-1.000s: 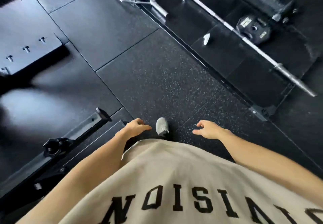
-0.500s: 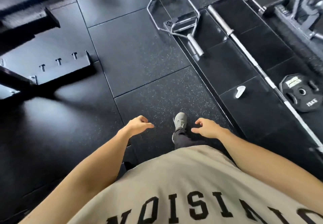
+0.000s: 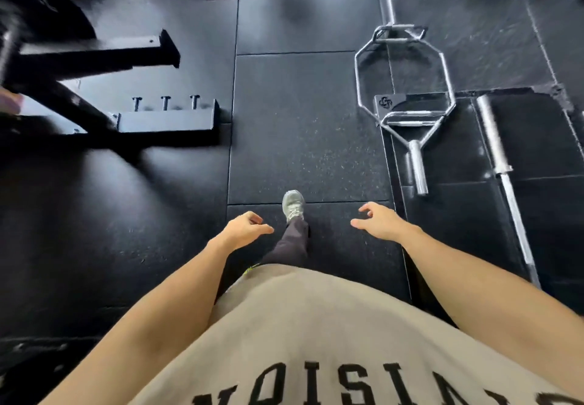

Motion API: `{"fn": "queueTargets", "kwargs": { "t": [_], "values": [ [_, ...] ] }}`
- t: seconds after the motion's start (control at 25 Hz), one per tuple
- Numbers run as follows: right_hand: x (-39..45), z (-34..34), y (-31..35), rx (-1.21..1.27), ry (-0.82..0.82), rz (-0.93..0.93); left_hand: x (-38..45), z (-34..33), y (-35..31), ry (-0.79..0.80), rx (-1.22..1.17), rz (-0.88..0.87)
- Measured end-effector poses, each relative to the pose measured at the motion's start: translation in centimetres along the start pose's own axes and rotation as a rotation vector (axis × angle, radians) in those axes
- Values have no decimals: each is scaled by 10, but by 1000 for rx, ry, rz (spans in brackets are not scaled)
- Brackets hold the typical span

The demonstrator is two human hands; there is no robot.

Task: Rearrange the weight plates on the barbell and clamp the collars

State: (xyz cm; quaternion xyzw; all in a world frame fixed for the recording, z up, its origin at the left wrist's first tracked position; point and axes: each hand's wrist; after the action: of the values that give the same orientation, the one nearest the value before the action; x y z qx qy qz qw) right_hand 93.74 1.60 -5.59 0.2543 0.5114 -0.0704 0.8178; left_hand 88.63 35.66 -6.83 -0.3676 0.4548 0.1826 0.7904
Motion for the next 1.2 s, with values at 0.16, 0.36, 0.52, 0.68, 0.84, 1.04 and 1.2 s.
{"fn": "queueTargets", "kwargs": {
  "t": [0.16, 0.36, 0.52, 0.68, 0.84, 1.04, 1.2],
  "values": [
    [80, 93, 71, -50, 44, 9, 81, 85, -57, -8, -42, -3],
    [144, 233, 173, -39, -16, 60, 153, 224, -159, -8, -23, -24],
    [200, 326, 241, -54, -24, 75, 210, 316, -230, -31, -6, -43],
    [273, 413, 291, -130, 29, 56, 277, 391, -289, -49, -28, -40],
    [349, 534, 366, -175, 66, 56, 335, 476, -347, -101, -108, 14],
    [420, 656, 484, -279, 66, 157, 382, 573, -406, -223, -233, 43],
    [487, 721, 580, -363, 94, 194, 436, 660, -434, -241, -295, 78]
  ]
}}
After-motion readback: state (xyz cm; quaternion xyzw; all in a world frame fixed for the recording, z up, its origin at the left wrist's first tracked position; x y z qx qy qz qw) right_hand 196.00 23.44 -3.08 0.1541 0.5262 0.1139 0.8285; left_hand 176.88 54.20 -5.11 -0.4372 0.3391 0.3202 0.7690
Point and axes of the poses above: each hand's wrist, its own x-axis towards the middle knuckle, its own z-axis out of the back of the hand, y = z × x, and after that the axes turned 10 degrees about y, right-handed
